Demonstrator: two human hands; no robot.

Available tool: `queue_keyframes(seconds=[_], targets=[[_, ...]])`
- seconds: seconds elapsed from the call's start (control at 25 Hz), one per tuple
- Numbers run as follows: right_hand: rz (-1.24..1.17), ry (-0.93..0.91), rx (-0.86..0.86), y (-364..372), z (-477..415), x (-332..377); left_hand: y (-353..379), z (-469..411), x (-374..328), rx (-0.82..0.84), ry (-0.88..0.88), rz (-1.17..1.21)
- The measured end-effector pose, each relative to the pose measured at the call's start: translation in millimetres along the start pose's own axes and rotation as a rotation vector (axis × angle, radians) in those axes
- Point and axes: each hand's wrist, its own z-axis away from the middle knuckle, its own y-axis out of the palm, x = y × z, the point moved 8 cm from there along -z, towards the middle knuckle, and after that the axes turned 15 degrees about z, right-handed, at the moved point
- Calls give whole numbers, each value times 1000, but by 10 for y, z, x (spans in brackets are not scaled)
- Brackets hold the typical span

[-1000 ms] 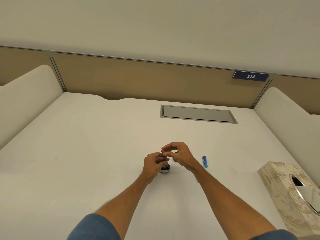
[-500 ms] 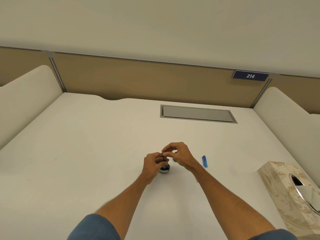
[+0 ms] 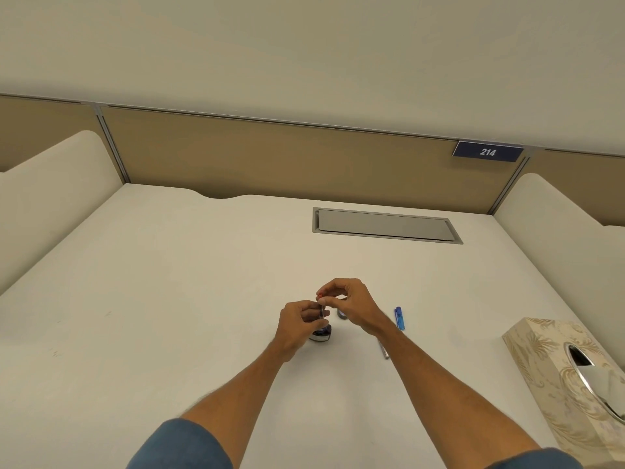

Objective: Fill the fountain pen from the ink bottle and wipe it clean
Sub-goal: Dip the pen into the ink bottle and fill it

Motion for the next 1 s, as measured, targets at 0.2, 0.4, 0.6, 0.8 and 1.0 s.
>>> queue_keyframes(seconds=[0.2, 0.4, 0.6, 0.8, 1.0], targets=[[-62, 4, -48, -113, -70, 78, 12, -25, -155, -18, 47, -35], [-64, -31, -144, -309, -170, 216, 21, -153, -431, -11, 87, -49], [-71, -20, -274, -493, -277, 315, 42, -329, -684, -11, 118, -88], [-135, 44, -442, -625, -321, 238, -62, -394, -888, -263, 251, -54], [-233, 139, -550, -631, -310, 127, -167, -372, -661, -481, 95, 204]])
